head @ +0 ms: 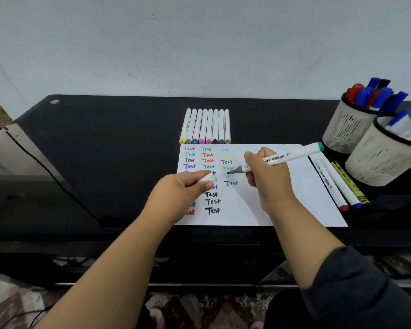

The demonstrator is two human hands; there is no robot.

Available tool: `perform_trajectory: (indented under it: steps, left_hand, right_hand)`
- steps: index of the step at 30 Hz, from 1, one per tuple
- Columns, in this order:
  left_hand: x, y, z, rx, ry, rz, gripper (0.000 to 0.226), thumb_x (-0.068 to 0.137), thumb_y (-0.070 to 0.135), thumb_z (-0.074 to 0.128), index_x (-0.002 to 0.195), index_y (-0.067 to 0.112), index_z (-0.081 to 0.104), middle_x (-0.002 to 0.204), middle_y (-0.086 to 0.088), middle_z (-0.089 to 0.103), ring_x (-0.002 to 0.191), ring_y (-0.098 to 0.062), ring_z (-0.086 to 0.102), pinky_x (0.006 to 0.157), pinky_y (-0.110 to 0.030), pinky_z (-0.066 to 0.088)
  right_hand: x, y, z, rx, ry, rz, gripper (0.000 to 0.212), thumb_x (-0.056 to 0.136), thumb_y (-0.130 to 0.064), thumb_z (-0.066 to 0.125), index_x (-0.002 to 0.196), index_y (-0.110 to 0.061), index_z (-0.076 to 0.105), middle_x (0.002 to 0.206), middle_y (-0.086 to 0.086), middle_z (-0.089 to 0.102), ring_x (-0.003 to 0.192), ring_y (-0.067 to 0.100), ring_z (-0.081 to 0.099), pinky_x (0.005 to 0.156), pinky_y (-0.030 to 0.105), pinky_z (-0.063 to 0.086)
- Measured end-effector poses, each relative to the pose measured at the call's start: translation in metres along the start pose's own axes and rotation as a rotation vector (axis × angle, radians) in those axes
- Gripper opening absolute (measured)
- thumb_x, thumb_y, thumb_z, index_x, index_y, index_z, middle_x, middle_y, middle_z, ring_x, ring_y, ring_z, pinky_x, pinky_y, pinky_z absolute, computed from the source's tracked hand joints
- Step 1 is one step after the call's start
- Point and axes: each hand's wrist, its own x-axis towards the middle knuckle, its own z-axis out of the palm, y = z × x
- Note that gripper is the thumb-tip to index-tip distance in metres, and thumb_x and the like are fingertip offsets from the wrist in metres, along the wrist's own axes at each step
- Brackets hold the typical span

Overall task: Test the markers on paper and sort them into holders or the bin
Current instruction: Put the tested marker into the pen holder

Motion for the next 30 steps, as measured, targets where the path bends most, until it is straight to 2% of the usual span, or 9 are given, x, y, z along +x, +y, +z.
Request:
perform_trajectory:
  steps: [3, 5, 11, 13, 16, 20, 22, 26, 30]
  left_hand:
    - [-0.001, 0.002, 0.0, -0.034, -0.045, 0.018, 0.028, 0.083, 0.033, 0.069, 0.11, 0.038, 0.066, 0.092, 0.028, 0.062, 0.078, 0.009, 0.062, 0.06, -0.007, 0.045]
    - [-0.002, 0.002, 0.0, -0.041, -0.067, 0.038, 0.027, 0.082, 0.032, 0.07, 0.108, 0.039, 0.068, 0.095, 0.027, 0.064, 0.082, 0.008, 0.062, 0.063, -0.009, 0.047]
    - [-0.005, 0.003, 0.002, -0.04, -0.135, 0.087, 0.025, 0.082, 0.028, 0.07, 0.087, 0.052, 0.065, 0.089, 0.025, 0.068, 0.093, -0.009, 0.065, 0.081, -0.031, 0.054]
    - [-0.004, 0.004, 0.001, -0.051, -0.124, 0.095, 0.025, 0.081, 0.027, 0.071, 0.087, 0.051, 0.065, 0.087, 0.024, 0.068, 0.092, -0.008, 0.065, 0.076, -0.026, 0.054]
    - [-0.004, 0.004, -0.002, -0.071, -0.091, 0.093, 0.027, 0.078, 0.029, 0.073, 0.101, 0.042, 0.068, 0.092, 0.024, 0.066, 0.091, 0.001, 0.062, 0.071, -0.015, 0.05]
    - [-0.003, 0.005, -0.005, -0.112, -0.062, 0.073, 0.024, 0.075, 0.028, 0.075, 0.096, 0.038, 0.071, 0.084, 0.02, 0.071, 0.086, -0.001, 0.065, 0.073, -0.019, 0.051]
    - [-0.001, 0.005, -0.007, -0.132, -0.067, 0.063, 0.022, 0.075, 0.026, 0.075, 0.093, 0.036, 0.072, 0.083, 0.019, 0.072, 0.086, -0.005, 0.066, 0.075, -0.022, 0.052]
    - [-0.002, 0.005, -0.007, -0.165, -0.094, 0.053, 0.017, 0.074, 0.024, 0.076, 0.082, 0.038, 0.072, 0.082, 0.018, 0.072, 0.088, -0.009, 0.067, 0.081, -0.028, 0.054]
    - [-0.002, 0.005, -0.006, -0.187, -0.109, 0.027, 0.014, 0.074, 0.022, 0.076, 0.082, 0.033, 0.074, 0.083, 0.014, 0.073, 0.092, -0.013, 0.067, 0.084, -0.031, 0.053]
  right_hand:
    - [-0.007, -0.002, 0.004, 0.083, -0.08, -0.017, 0.039, 0.089, -0.003, 0.055, 0.057, -0.013, 0.033, 0.041, -0.004, 0.041, 0.038, 0.009, 0.036, 0.042, 0.016, 0.031]
    - [-0.01, -0.002, 0.006, 0.104, -0.103, -0.017, 0.04, 0.089, -0.003, 0.055, 0.057, -0.013, 0.033, 0.041, -0.004, 0.041, 0.038, 0.01, 0.036, 0.042, 0.016, 0.031]
    - [-0.017, -0.001, 0.01, 0.087, -0.233, 0.022, 0.039, 0.089, -0.005, 0.059, 0.057, -0.014, 0.038, 0.044, -0.002, 0.046, 0.04, 0.01, 0.037, 0.043, 0.018, 0.032]
    - [-0.017, -0.002, 0.01, 0.097, -0.292, 0.048, 0.036, 0.088, -0.007, 0.062, 0.06, -0.014, 0.042, 0.045, -0.003, 0.048, 0.041, 0.01, 0.038, 0.043, 0.018, 0.032]
    - [-0.017, -0.006, 0.006, 0.119, -0.363, 0.071, 0.029, 0.083, -0.01, 0.069, 0.063, -0.014, 0.048, 0.047, -0.003, 0.055, 0.044, 0.009, 0.046, 0.044, 0.018, 0.036]
    - [-0.017, -0.009, 0.0, 0.144, -0.451, 0.096, 0.03, 0.075, -0.029, 0.075, 0.066, -0.012, 0.052, 0.053, 0.006, 0.061, 0.047, 0.013, 0.043, 0.048, 0.019, 0.033]
    - [-0.017, -0.01, 0.0, 0.138, -0.441, 0.094, 0.03, 0.079, -0.032, 0.07, 0.07, -0.01, 0.052, 0.055, 0.008, 0.063, 0.046, 0.013, 0.041, 0.048, 0.019, 0.034]
    - [-0.018, -0.01, 0.004, 0.142, -0.358, 0.076, 0.034, 0.09, -0.012, 0.059, 0.062, -0.013, 0.04, 0.047, 0.004, 0.056, 0.041, 0.012, 0.045, 0.045, 0.019, 0.035]
    - [-0.018, -0.009, 0.007, 0.181, -0.337, 0.106, 0.037, 0.091, -0.007, 0.056, 0.062, -0.012, 0.035, 0.043, 0.0, 0.052, 0.037, 0.011, 0.046, 0.043, 0.019, 0.037]
